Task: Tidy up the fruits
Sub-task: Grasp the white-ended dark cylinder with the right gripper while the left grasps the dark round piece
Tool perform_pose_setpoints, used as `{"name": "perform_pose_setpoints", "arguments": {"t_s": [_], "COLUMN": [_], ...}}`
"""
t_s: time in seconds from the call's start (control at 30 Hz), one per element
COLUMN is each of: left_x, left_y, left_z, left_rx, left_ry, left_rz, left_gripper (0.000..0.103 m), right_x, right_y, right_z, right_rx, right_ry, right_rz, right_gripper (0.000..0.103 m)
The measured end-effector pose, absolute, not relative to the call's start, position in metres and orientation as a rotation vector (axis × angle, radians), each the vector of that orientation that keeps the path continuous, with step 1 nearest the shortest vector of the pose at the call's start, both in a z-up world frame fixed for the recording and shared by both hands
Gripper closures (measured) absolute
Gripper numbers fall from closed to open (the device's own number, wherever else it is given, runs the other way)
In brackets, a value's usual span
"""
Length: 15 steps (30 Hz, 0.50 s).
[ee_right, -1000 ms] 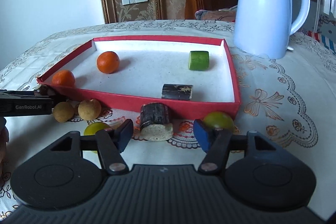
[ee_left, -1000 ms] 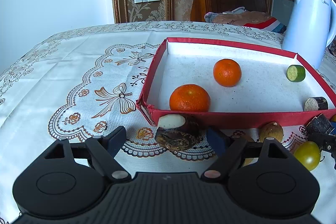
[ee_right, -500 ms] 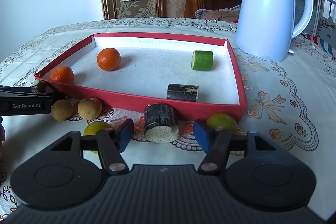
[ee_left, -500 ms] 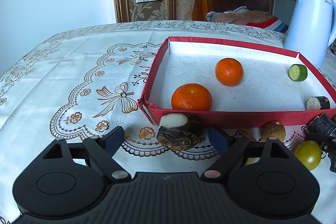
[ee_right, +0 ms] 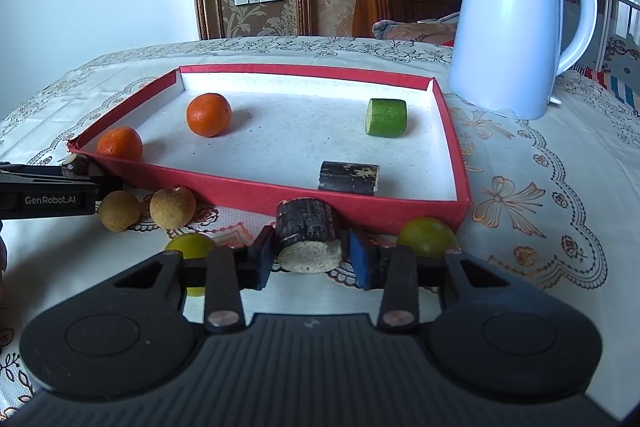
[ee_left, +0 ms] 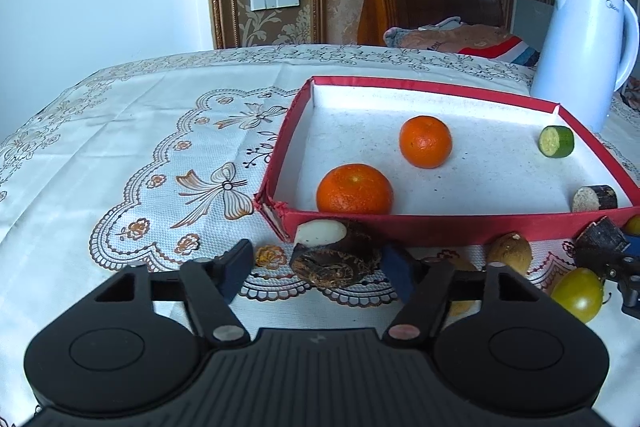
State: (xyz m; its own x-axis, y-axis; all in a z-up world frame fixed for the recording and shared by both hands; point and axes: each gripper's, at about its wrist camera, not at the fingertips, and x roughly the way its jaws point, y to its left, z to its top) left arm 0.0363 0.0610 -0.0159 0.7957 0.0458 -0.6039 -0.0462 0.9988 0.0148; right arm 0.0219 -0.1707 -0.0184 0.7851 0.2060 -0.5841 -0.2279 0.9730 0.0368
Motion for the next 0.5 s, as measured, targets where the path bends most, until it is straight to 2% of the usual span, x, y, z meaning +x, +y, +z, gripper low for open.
{"name": "perform_pose_setpoints", "arguments": {"t_s": [0.03,0.1,0.17,0.5], "left_x": [0.0359,0.035,0.0338,0.0307], "left_y": [0.0604,0.0589,0.0582,0.0603], "left_z": [-0.0158,-0.0154,-0.0147,-0.0139], "left_rx": [0.003,0.004,0.001,-0.016], "left_ry": [0.646,0.644,0.641,0.644], "left_rz": [0.045,0.024,0.012,0.018], "left_gripper": [0.041,0.054,0.061,0.062], "right_x": [0.0213,0.0211,0.0209,0.0192], "right_y": [-0.1707,-0.171,-0.1723,-0.1769], "right_z": [-0.0184,-0.0184,-0.0184,-0.0178], "right_rx": [-0.038,-0.035,-0.028,-0.006], "right_ry": [0.625,0.623,0.623,0.615], "right_rz": [0.236,0.236,0.239,0.245], "right_gripper": [0.071,0.07,0.071,0.071]}}
